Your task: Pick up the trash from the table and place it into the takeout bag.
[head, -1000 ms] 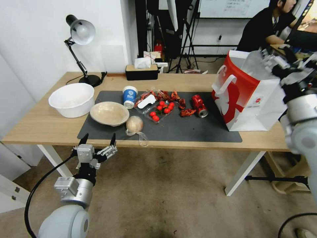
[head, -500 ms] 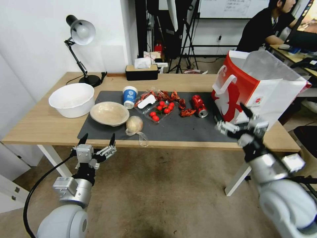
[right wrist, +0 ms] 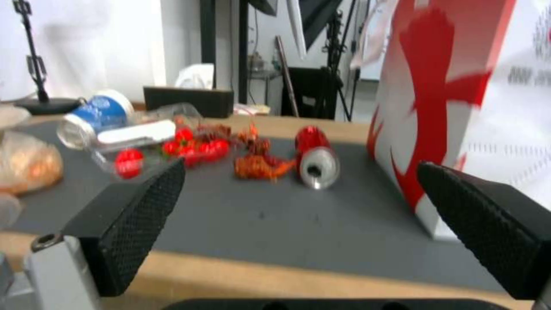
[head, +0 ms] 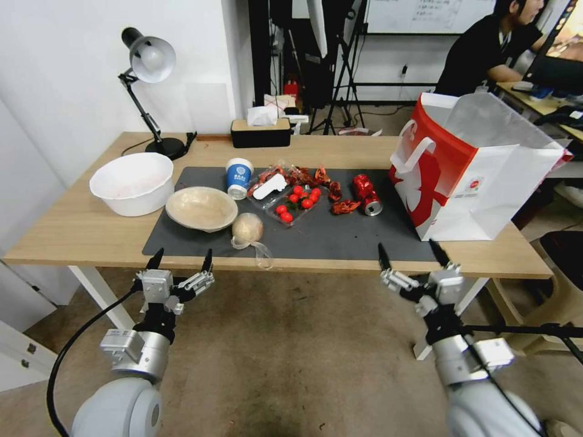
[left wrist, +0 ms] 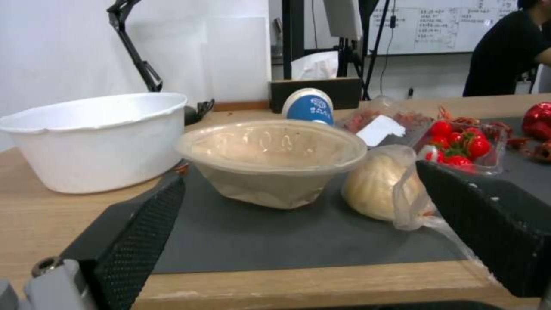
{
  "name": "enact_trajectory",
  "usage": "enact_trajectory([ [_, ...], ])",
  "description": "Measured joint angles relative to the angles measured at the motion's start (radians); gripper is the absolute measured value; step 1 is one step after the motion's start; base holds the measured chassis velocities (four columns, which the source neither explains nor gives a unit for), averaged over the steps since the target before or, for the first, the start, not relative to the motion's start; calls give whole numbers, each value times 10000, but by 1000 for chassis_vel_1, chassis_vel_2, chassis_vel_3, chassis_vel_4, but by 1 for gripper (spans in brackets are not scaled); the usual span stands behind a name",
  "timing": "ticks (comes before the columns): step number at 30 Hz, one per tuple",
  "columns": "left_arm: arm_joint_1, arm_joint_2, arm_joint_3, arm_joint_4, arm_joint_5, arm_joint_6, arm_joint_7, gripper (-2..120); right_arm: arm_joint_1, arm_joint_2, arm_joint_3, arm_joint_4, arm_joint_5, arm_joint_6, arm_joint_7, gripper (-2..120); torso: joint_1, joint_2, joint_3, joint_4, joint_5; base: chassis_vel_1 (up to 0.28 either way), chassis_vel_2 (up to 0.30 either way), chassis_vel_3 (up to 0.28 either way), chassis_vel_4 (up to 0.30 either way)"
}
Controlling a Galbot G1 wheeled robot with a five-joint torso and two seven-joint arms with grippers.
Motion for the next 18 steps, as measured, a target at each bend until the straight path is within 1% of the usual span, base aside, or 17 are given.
enact_trajectory([
  [6,-70,41,-14,84,-52,-7,0,100,-119,142,-106,-133,-151,232,152,100,2,0,0,0,-1,0,0,0,0],
  [11,-109,44,2,103,-62,-8,0,100,-71,142,-92,-126,-127,233,183,100,2,-1,0,0,-1,0,0,0,0],
  [18,-106,29,4,106,-63,-8,0,100,489,37,-134,-99,347,-329,592,100,2,-2,0,0,1,0,0,0,0],
])
